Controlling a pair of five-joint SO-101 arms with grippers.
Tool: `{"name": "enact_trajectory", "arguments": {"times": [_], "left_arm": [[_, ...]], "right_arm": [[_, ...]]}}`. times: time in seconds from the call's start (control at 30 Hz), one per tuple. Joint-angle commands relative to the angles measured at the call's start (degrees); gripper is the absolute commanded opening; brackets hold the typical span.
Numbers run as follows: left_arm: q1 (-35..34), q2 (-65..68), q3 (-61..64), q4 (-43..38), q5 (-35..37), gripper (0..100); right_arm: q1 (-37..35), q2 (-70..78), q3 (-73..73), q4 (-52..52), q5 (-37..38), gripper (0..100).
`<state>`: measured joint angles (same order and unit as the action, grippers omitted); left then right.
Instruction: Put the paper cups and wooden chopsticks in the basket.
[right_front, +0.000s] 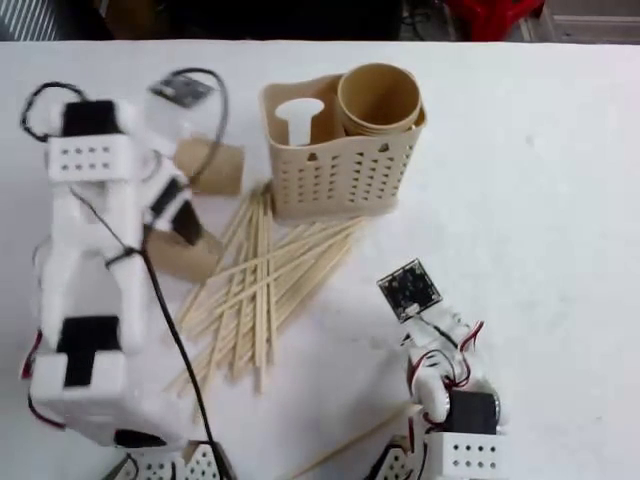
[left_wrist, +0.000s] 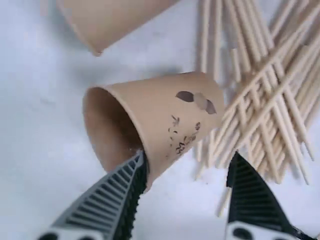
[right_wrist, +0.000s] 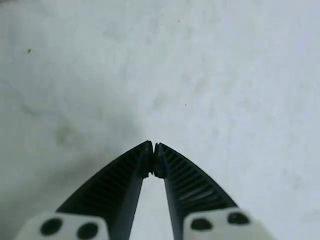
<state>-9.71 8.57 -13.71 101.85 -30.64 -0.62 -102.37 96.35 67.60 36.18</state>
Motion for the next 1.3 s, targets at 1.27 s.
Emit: {"name": "enact_trajectory", "arguments": {"times": [1.27], "left_arm": [[-15.9,0.0,4.0,-13.8,2.2,27]], "right_arm": [[0.0,-0.7,0.4,0.2,0.6,1.8]]}}
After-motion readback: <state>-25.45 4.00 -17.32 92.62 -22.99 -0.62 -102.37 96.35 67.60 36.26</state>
